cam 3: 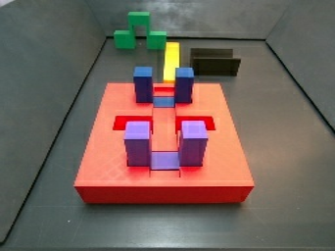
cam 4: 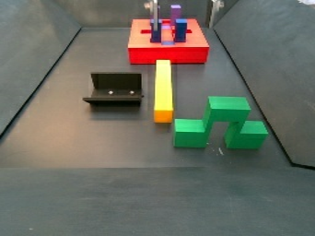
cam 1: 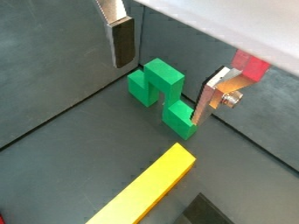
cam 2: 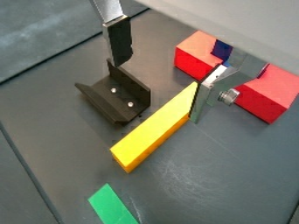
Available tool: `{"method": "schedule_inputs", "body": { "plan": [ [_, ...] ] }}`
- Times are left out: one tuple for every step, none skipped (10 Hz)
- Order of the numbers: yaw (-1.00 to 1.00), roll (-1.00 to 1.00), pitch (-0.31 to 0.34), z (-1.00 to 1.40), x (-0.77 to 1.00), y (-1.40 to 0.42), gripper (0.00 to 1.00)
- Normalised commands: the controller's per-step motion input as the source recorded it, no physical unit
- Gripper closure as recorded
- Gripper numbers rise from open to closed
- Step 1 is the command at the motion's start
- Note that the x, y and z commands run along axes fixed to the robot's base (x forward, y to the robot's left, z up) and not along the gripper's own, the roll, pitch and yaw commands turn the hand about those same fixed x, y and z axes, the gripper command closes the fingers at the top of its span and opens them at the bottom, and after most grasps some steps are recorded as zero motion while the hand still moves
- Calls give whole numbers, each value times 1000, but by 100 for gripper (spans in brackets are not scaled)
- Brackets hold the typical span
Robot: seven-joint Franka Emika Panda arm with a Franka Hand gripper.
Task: Pick up the yellow object. Move up. Move to above the board. Insert the yellow object.
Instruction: Pick up the yellow object.
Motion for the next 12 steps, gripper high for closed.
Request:
{"method": "schedule_inputs", "body": {
  "plan": [
    [23, -127, -157, -337, 374, -386, 0],
    [14, -189, -166, -460, 403, -389, 0],
    [0, -204, -199, -546, 320, -383, 0],
    [-26, -160, -260, -560, 14, -311, 0],
    [-149, -137, -274, -594, -77, -114, 0],
    [-171, -153, -290, -557, -94, -89, 0],
    [-166, -144, -309, -546, -51, -71, 0],
    [-120, -114, -309, -589, 0, -14, 0],
    [-86, -119, -306, -583, 0, -6, 0],
    [-46, -126, -286, -591, 3, 0, 0],
    [-11, -9, -190, -420, 29, -26, 0],
    [0, 0, -173, -423, 77, -89, 0]
  ]
}}
